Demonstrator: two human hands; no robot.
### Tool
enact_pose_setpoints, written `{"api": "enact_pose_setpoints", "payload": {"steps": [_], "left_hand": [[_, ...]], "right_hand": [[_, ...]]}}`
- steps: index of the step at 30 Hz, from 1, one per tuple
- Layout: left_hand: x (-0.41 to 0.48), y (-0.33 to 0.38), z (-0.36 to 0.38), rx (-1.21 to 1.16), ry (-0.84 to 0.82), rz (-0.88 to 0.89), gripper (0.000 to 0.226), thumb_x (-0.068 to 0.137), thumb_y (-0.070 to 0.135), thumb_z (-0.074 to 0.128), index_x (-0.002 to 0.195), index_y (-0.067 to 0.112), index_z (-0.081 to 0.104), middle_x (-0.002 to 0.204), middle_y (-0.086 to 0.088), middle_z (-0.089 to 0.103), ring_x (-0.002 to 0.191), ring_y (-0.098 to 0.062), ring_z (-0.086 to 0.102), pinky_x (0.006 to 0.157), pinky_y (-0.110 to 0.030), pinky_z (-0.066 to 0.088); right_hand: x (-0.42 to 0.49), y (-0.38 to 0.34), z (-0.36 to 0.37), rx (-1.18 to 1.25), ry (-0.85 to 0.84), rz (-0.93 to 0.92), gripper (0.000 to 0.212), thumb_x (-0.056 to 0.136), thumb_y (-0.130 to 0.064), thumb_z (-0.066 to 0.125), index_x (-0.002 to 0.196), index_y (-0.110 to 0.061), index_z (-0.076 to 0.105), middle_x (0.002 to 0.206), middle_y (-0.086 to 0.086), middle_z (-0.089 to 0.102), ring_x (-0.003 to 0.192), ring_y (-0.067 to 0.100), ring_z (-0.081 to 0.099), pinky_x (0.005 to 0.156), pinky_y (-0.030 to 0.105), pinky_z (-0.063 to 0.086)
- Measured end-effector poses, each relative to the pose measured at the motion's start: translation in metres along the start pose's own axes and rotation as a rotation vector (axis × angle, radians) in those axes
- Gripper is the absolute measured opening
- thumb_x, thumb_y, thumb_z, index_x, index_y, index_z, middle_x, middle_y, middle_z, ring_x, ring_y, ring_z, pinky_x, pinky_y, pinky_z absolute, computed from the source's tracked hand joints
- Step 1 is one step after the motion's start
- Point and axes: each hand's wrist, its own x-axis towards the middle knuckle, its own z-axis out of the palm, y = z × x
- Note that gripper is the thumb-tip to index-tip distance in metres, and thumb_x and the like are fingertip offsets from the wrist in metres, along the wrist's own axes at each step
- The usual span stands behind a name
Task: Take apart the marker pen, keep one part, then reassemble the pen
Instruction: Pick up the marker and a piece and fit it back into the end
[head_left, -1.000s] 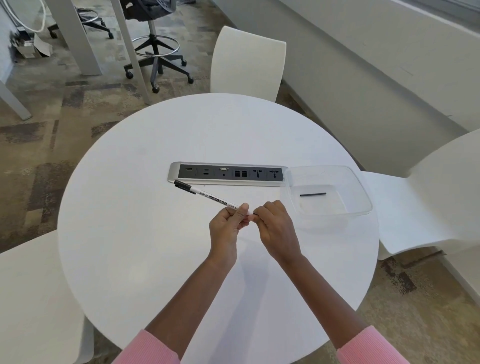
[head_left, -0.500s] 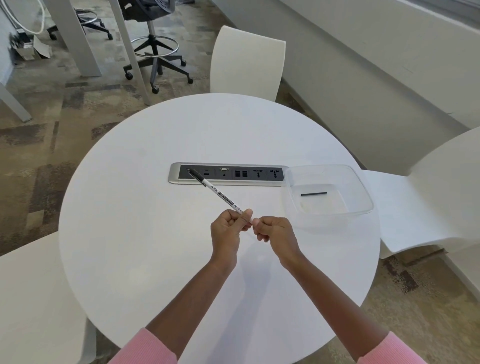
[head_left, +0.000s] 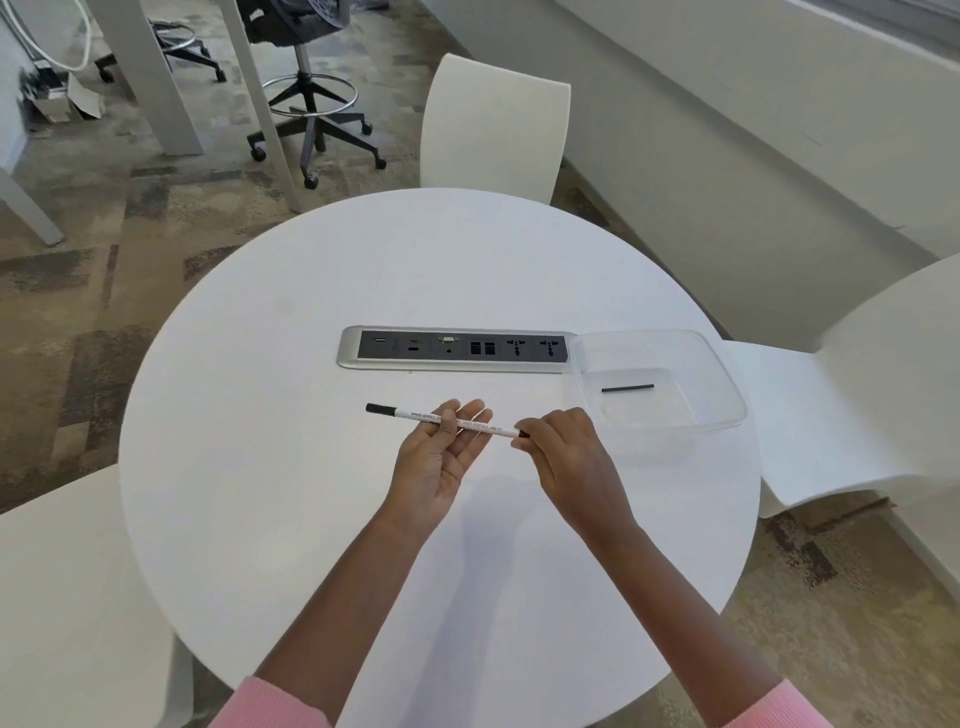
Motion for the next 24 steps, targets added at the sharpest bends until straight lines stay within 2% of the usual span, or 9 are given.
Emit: {"api": "enact_pose_setpoints", "payload": {"steps": [3,7,10,13,16,20,22,24], "left_hand": [[-0.002,0.001,0.003,0.006,-0.009,0.017,0.019,0.095,0.004,0.038,0.083,0.005,0.053,0.069,-0.006,0.073,0.067,-0.018,0.072,0.066,-0.029,0.059],[-0.003,0.003,0.004,0.093,-0.033,0.085,0.022,0.094,0.002,0.039,0.078,0.005,0.052,0.067,-0.003,0.073,0.068,-0.016,0.072,0.062,-0.025,0.059],[-0.005,0.001,0.003,0.143,-0.044,0.129,0.023,0.094,0.001,0.038,0.077,0.005,0.052,0.065,-0.002,0.072,0.068,-0.015,0.072,0.061,-0.024,0.058],[-0.007,0.000,0.001,0.179,-0.051,0.151,0.022,0.094,0.001,0.037,0.077,0.006,0.050,0.063,-0.002,0.072,0.066,-0.014,0.071,0.062,-0.024,0.058],[-0.008,-0.002,-0.002,0.222,-0.066,0.163,0.022,0.094,0.001,0.038,0.076,0.007,0.049,0.062,-0.003,0.071,0.066,-0.015,0.071,0.062,-0.024,0.058],[-0.007,-0.003,-0.006,0.286,-0.101,0.158,0.021,0.092,0.001,0.040,0.074,0.008,0.049,0.062,-0.005,0.071,0.069,-0.015,0.071,0.062,-0.024,0.058],[-0.005,-0.003,-0.009,0.336,-0.123,0.132,0.022,0.093,0.001,0.040,0.074,0.008,0.049,0.063,-0.003,0.071,0.069,-0.015,0.071,0.061,-0.023,0.057],[-0.003,-0.003,-0.011,0.395,-0.145,0.086,0.021,0.093,0.001,0.040,0.076,0.007,0.051,0.065,-0.003,0.072,0.071,-0.015,0.071,0.062,-0.023,0.057]], "right_hand": [[0.002,-0.001,0.000,-0.025,0.037,-0.034,0.015,0.088,-0.020,0.048,0.084,-0.008,0.058,0.067,0.007,0.060,0.073,0.018,0.038,0.061,0.030,0.040],[0.007,-0.002,-0.003,0.019,0.049,-0.059,0.021,0.086,-0.014,0.049,0.073,-0.003,0.059,0.062,0.010,0.055,0.070,0.017,0.034,0.058,0.028,0.035],[0.008,-0.007,-0.005,0.146,0.000,0.008,0.025,0.084,-0.016,0.048,0.068,0.000,0.060,0.058,0.011,0.052,0.068,0.015,0.032,0.062,0.022,0.031],[0.007,-0.014,-0.012,0.318,-0.137,0.192,0.030,0.085,-0.019,0.048,0.068,0.002,0.063,0.057,0.007,0.050,0.069,0.015,0.033,0.061,0.020,0.029],[0.007,-0.016,-0.021,0.456,-0.325,0.373,0.025,0.087,-0.008,0.054,0.065,-0.003,0.064,0.057,-0.007,0.043,0.068,0.014,0.037,0.063,0.013,0.031],[0.006,-0.012,-0.025,0.683,-0.433,0.600,0.037,0.085,-0.009,0.057,0.050,-0.021,0.057,0.056,0.001,0.049,0.054,0.004,0.040,0.054,0.014,0.031],[0.006,-0.008,-0.026,0.741,-0.521,0.657,0.036,0.085,-0.010,0.058,0.052,-0.022,0.061,0.053,0.001,0.050,0.050,0.005,0.041,0.054,0.019,0.033],[0.007,-0.004,-0.029,0.793,-0.657,0.678,0.032,0.086,-0.010,0.058,0.056,-0.019,0.065,0.052,0.000,0.053,0.050,0.006,0.045,0.052,0.016,0.038]]}}
